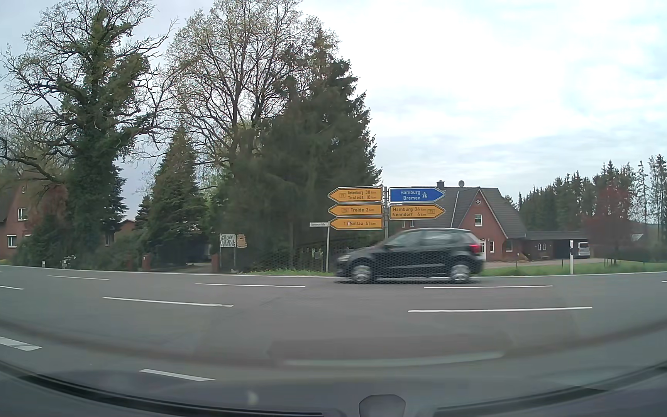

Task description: Follow the waypoints while adhering to traffic rules and regulations

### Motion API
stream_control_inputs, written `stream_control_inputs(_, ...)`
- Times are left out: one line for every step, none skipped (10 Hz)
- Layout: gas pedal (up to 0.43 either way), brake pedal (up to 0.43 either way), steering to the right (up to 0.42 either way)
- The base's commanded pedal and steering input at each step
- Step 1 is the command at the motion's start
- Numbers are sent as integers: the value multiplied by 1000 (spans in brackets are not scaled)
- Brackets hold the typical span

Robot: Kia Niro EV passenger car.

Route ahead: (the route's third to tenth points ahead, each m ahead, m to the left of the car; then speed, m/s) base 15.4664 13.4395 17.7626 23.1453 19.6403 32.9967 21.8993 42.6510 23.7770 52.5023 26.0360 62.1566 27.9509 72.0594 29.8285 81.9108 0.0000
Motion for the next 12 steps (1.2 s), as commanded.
stream_control_inputs(0,165,-16)
stream_control_inputs(0,165,-16)
stream_control_inputs(0,165,-16)
stream_control_inputs(0,165,-16)
stream_control_inputs(0,165,-16)
stream_control_inputs(0,165,-16)
stream_control_inputs(0,165,-16)
stream_control_inputs(0,165,-16)
stream_control_inputs(0,165,-16)
stream_control_inputs(0,165,-16)
stream_control_inputs(0,165,-16)
stream_control_inputs(0,165,-16)
